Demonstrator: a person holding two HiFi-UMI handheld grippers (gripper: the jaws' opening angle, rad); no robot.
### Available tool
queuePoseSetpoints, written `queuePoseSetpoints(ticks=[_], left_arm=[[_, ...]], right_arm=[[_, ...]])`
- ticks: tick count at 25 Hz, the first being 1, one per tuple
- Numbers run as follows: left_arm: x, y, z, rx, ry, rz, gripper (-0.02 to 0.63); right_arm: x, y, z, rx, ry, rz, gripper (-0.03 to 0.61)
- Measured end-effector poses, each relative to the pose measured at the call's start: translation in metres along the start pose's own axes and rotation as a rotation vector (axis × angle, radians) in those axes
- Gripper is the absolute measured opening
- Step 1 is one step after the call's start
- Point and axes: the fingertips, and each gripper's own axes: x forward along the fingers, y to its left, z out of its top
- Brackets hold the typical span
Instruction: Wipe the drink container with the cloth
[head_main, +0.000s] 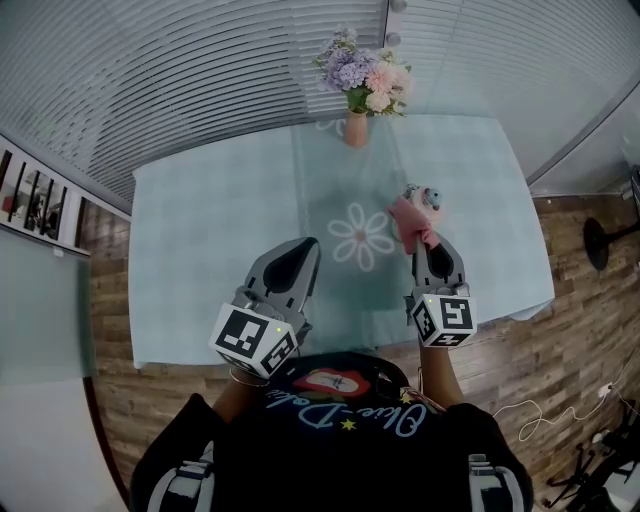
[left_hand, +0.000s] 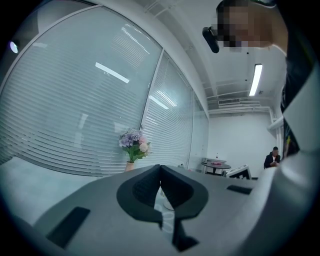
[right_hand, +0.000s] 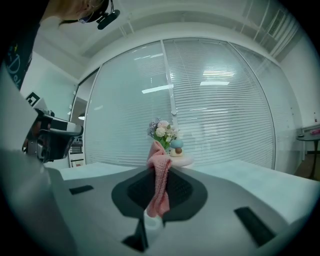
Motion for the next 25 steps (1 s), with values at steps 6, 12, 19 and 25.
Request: queuePoseSetpoints(ticks=[6, 12, 19, 25], left_arm=[[0.002, -0.01, -0.004, 0.002, 0.005, 0.048, 0.005], [0.001, -0.016, -0.009, -0.004, 0.004, 0.112, 0.005], [-0.003, -0.025, -0.022, -0.016, 0.014, 0.181, 0.005], [-0.013, -0.03, -0.027, -0.022, 0.022, 0.175, 0.005]], right_arm=[[0.002, -0.01, -0.019, 0.011, 0.048, 0.034, 0.025], [0.006, -0.015, -0.039, 0.013, 0.101, 0.089, 0.025], [0.012, -0.019, -0.074, 0.006, 0.217, 0.167, 0.025], [0.013, -0.02, -0.102, -0.022, 0.299, 0.162, 0.025]])
